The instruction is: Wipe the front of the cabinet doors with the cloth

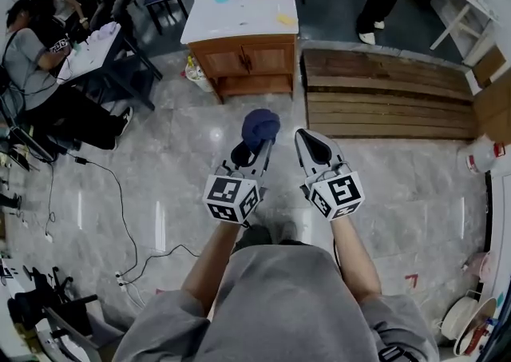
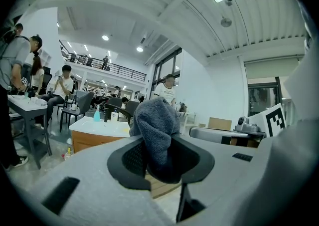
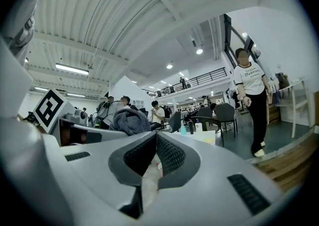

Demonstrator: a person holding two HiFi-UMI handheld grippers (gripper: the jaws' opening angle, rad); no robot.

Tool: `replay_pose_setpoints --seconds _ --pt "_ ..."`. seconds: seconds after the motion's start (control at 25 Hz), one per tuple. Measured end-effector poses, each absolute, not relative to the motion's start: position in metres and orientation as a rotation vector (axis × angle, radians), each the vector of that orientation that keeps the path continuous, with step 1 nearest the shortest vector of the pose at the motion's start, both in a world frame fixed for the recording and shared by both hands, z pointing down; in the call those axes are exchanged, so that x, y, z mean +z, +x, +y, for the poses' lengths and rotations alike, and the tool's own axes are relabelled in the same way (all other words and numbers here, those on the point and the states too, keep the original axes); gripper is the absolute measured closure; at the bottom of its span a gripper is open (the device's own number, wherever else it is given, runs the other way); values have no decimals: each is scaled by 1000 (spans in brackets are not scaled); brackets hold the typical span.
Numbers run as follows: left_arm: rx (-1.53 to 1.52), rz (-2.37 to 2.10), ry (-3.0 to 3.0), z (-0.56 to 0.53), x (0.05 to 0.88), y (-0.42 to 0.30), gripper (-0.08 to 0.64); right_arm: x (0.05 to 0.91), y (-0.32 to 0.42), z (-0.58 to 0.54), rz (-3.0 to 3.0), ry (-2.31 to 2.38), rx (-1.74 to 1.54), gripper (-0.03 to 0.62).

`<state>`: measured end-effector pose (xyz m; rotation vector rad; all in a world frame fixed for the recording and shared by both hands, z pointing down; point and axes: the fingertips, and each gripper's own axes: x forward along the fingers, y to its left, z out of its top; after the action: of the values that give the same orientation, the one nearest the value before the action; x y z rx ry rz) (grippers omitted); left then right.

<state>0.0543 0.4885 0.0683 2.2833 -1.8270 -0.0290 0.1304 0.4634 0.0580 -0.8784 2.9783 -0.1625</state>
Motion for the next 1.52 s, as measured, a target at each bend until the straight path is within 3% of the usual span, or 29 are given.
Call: replay_pose_setpoints --seconds 1.12,1.52 --pt "21 -1688 2258 307 117 -111 454 93 -42 283 3012 -983 -272 580" --pt "36 -1617 2237 267 143 -138 454 115 -65 245 3023 -1060 -322 580"
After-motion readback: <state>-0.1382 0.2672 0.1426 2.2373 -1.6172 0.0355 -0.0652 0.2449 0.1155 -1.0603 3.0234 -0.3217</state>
